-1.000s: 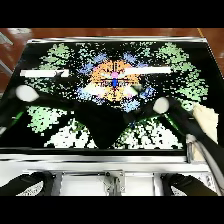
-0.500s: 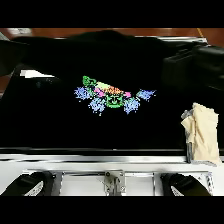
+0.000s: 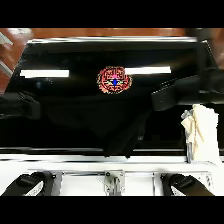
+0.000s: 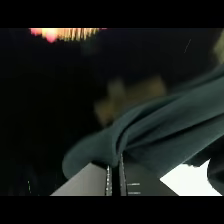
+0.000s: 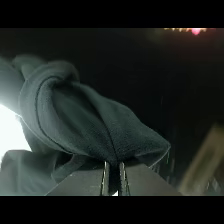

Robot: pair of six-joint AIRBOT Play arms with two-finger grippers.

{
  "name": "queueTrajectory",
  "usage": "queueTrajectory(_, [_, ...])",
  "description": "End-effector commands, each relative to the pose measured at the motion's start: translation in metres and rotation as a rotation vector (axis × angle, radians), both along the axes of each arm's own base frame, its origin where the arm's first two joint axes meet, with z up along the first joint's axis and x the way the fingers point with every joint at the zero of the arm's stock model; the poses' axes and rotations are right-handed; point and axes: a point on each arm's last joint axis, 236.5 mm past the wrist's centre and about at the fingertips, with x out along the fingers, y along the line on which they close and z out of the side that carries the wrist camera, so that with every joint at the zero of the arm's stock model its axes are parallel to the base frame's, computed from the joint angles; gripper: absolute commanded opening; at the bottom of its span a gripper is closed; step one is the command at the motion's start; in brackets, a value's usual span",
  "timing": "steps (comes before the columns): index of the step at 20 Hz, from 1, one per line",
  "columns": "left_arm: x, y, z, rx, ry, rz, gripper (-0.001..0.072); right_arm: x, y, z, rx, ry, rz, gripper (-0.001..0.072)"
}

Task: Fold the shirts.

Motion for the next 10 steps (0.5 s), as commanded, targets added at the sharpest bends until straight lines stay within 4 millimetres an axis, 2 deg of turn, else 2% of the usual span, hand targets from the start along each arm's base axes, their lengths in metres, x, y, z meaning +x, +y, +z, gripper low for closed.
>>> queueTrajectory(1, [-0.029,0.011,-0.094,0.083,0.257,0.006,0.0046,0.022,0.013,-0.075,-0.090,0.215,0.024,0.0061])
queueTrajectory(3, [-0.034,0.014,-0.134,0.095,0.318,0.026,0.0046,0.058,0.031,-0.119,-0.090,0.254,0.011,0.0061])
queueTrajectory(5, [-0.027,0.015,-0.164,0.080,0.324,0.079,0.0046,0.096,0.053,-0.167,-0.061,0.267,-0.015,0.0062])
queueTrajectory(6, [-0.023,0.013,-0.176,0.056,0.327,0.119,0.0046,0.107,0.062,-0.187,-0.043,0.289,-0.027,0.0062])
queueTrajectory(7, [-0.020,0.009,-0.186,0.025,0.334,0.144,0.0047,0.113,0.070,-0.209,-0.028,0.325,-0.039,0.0062])
queueTrajectory(9, [-0.016,-0.001,-0.199,-0.034,0.352,0.172,0.0047,0.109,0.079,-0.242,-0.023,0.418,-0.046,0.0065])
queueTrajectory(10, [-0.015,-0.005,-0.203,-0.060,0.358,0.184,0.0046,0.107,0.080,-0.251,-0.028,0.446,-0.045,0.0131])
